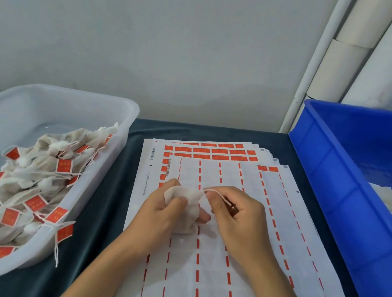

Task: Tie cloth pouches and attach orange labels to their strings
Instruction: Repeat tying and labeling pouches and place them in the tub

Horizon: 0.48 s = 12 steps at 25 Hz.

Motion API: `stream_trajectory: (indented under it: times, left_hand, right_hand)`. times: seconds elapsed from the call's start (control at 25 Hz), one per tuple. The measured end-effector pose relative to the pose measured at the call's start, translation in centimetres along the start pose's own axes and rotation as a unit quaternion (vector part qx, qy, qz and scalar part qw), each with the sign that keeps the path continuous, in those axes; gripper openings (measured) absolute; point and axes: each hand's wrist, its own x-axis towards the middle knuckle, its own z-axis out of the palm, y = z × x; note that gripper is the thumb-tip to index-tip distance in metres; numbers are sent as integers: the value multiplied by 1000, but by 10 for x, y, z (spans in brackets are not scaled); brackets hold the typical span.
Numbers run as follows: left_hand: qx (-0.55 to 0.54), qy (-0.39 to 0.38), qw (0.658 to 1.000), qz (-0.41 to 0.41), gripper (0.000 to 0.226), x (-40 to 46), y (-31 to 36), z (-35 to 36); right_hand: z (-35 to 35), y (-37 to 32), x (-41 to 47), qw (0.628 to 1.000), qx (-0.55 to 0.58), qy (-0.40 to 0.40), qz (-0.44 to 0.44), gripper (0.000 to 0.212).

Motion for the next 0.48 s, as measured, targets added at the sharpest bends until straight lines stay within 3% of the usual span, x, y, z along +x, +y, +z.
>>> stream_trajectory:
  times: [0.24, 0.48]
  left_hand:
    - [-7, -20, 999, -36, 37, -3, -2, 4]
    - [20, 8, 1000, -18, 25, -1, 0, 5]
  right_hand:
    - [2, 0, 0, 1000, 4, -13, 13, 5]
    - [2, 2, 2, 999, -16, -46, 8, 4]
